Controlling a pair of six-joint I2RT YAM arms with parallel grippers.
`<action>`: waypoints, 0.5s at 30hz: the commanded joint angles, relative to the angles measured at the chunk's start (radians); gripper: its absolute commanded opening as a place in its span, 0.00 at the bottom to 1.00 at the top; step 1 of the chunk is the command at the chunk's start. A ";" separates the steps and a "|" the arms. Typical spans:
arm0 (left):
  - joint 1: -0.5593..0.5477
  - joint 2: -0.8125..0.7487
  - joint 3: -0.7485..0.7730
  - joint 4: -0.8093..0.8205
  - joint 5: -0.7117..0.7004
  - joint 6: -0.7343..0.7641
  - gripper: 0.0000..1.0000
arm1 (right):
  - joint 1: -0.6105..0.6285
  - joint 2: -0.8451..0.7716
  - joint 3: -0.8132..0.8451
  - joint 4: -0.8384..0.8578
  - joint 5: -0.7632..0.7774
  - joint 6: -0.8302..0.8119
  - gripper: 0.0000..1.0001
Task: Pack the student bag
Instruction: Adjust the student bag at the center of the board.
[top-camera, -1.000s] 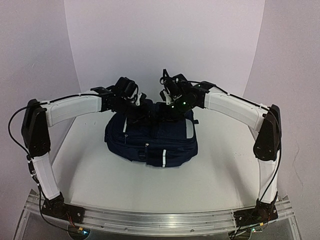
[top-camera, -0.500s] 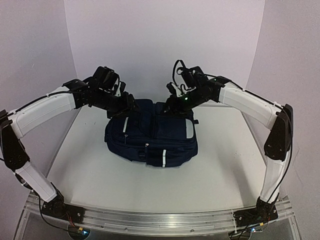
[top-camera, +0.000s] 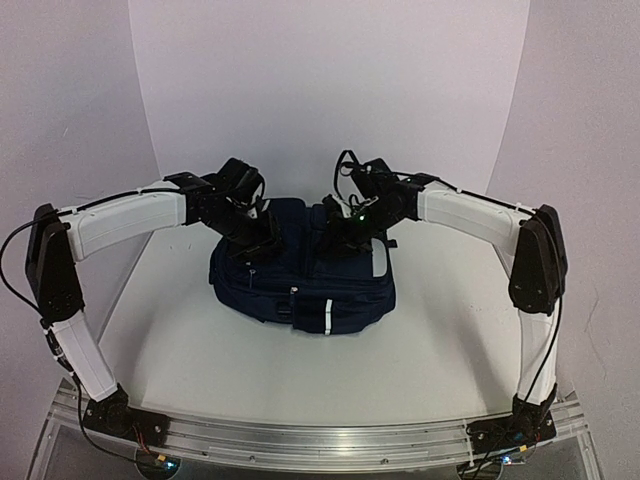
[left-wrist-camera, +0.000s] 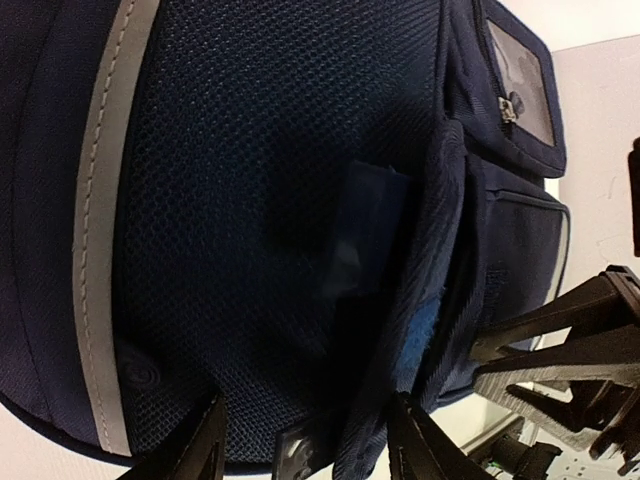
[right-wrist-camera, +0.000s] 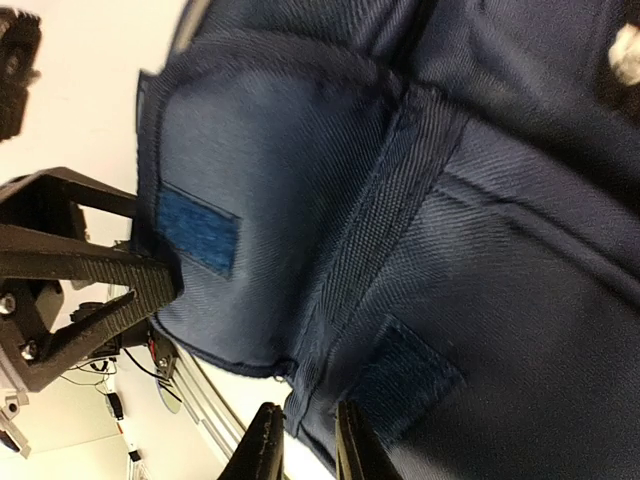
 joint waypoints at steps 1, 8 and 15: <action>0.001 0.011 0.062 0.042 0.004 -0.006 0.52 | 0.010 0.044 -0.002 0.034 0.043 0.032 0.17; -0.001 0.000 0.058 0.109 0.055 0.024 0.36 | 0.010 0.060 0.033 0.042 0.012 0.053 0.21; 0.000 0.002 0.064 0.120 0.072 0.052 0.18 | -0.027 -0.056 0.060 0.035 0.021 0.038 0.42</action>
